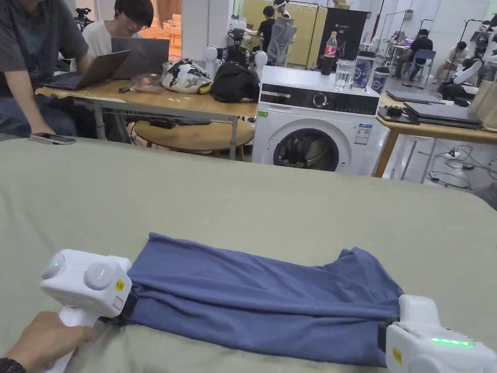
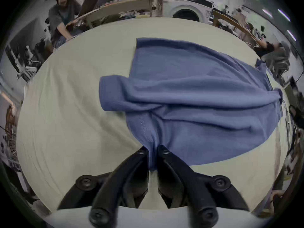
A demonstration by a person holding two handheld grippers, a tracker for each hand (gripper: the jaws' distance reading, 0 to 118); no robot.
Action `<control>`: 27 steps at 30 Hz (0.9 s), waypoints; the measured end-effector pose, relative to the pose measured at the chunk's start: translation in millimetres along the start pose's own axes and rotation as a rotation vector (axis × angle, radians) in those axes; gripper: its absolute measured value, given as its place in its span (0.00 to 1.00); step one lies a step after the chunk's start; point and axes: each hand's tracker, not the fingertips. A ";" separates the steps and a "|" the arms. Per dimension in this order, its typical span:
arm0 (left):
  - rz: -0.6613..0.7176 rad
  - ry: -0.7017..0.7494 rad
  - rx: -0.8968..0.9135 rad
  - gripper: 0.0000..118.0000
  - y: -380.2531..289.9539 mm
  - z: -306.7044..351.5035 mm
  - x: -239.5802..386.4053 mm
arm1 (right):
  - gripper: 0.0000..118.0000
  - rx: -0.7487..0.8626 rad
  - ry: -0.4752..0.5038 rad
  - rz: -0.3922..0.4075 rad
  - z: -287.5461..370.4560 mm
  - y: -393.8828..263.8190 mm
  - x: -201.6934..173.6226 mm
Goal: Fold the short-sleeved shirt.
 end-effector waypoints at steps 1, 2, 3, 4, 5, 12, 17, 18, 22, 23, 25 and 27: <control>0.003 -0.017 0.027 0.02 -2.2 5.5 -3.2 | 0.00 -0.017 0.001 -0.010 -3.8 2.7 8.5; 0.009 -0.020 0.047 0.02 -7.1 8.9 -4.7 | 0.00 -0.053 -0.002 -0.018 -8.1 5.7 16.9; 0.015 -0.032 0.059 0.02 -9.8 14.1 -8.3 | 0.03 -0.108 -0.010 -0.015 -14.8 10.3 26.8; 0.021 -0.032 0.084 0.02 -12.6 19.2 -11.2 | 0.18 -0.152 -0.011 -0.017 -21.9 13.3 35.1; 0.023 -0.030 0.102 0.02 -14.5 23.0 -13.7 | 0.34 -0.172 -0.014 -0.024 -26.9 13.7 41.2; 0.011 -0.049 0.137 0.02 -27.4 27.5 -14.1 | 0.34 -0.335 0.069 -0.051 -70.9 -6.3 62.4; 0.026 -0.041 0.160 0.02 -31.7 28.5 -12.7 | 0.02 -0.281 0.079 -0.031 -51.5 -9.6 45.1; 0.032 -0.045 0.171 0.02 -35.0 36.0 -11.3 | 0.02 -0.266 0.069 -0.024 -44.9 -9.6 44.9; 0.053 -0.077 0.218 0.02 -42.4 67.2 -15.0 | 0.01 -0.221 0.085 -0.028 -11.0 -1.6 52.5; 0.053 -0.083 0.225 0.02 -45.4 75.2 -16.5 | 0.01 -0.207 0.083 -0.026 0.2 -0.8 52.9; 0.058 -0.085 0.234 0.02 -54.9 89.3 -19.0 | 0.01 -0.179 0.062 -0.004 26.1 -1.7 50.5; 0.055 -0.072 0.235 0.02 -73.1 104.5 -14.2 | 0.01 -0.186 0.053 0.028 45.8 -9.1 50.4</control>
